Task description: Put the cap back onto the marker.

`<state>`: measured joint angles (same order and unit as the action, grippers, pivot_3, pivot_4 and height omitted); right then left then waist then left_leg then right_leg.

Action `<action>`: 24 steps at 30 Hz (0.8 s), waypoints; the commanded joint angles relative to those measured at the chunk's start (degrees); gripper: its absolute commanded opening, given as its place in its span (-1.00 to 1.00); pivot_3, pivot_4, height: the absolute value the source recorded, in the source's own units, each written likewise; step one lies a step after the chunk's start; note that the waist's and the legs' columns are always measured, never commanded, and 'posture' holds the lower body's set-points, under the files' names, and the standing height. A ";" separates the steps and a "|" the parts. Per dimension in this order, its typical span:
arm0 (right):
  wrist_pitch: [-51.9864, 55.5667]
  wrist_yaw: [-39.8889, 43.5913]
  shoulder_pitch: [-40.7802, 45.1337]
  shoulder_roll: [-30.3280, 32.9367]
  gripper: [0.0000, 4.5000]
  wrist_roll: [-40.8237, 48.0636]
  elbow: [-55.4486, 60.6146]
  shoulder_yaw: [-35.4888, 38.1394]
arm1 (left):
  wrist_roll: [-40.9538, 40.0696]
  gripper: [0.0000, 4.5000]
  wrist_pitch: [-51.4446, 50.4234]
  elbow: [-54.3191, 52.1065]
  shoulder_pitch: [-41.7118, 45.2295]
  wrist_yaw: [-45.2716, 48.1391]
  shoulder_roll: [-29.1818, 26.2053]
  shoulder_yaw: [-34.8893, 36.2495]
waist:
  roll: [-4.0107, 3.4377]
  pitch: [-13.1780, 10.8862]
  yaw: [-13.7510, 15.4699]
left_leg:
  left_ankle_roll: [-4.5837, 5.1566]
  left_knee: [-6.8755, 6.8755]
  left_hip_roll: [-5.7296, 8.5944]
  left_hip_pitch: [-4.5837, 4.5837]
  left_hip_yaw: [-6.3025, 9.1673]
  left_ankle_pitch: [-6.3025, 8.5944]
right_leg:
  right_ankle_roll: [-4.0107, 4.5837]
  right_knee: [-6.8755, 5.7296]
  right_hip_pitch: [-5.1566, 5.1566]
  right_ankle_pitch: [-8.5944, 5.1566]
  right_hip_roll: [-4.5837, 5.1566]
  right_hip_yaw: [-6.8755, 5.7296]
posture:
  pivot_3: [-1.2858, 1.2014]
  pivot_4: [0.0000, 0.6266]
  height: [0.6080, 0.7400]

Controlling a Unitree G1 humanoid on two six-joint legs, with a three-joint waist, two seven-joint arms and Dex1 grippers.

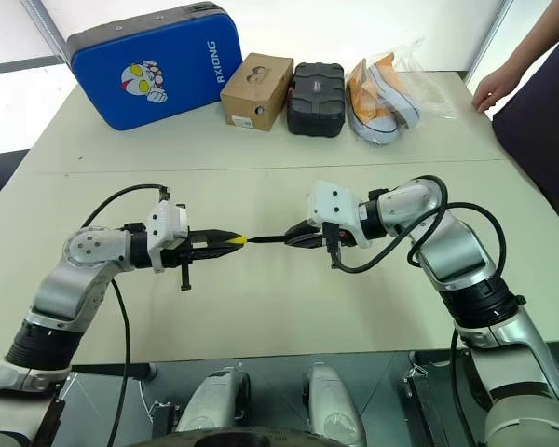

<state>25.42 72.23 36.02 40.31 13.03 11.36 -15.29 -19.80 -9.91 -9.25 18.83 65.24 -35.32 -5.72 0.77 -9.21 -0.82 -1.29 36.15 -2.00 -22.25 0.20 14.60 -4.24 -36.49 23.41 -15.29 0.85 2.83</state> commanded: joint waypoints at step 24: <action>-0.98 3.75 4.63 -3.23 -0.98 1.75 4.46 -3.46 | -1.51 -1.00 -1.41 -3.72 3.85 2.49 -0.06 -0.90 | 0.00 0.00 0.02 | 0.00 0.03 0.00 0.03 0.00 0.00 | 0.00 -0.07 0.00 0.00 -0.01 0.00 | 0.03 -0.52 1.00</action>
<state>25.36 74.61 38.82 39.48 12.39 11.61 -16.70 -20.44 -11.72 -9.64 20.80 68.61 -36.39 -5.96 0.78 -9.21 -0.80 -1.29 36.18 -2.00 -22.23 0.20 14.59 -4.24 -36.56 23.41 -15.29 0.83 2.83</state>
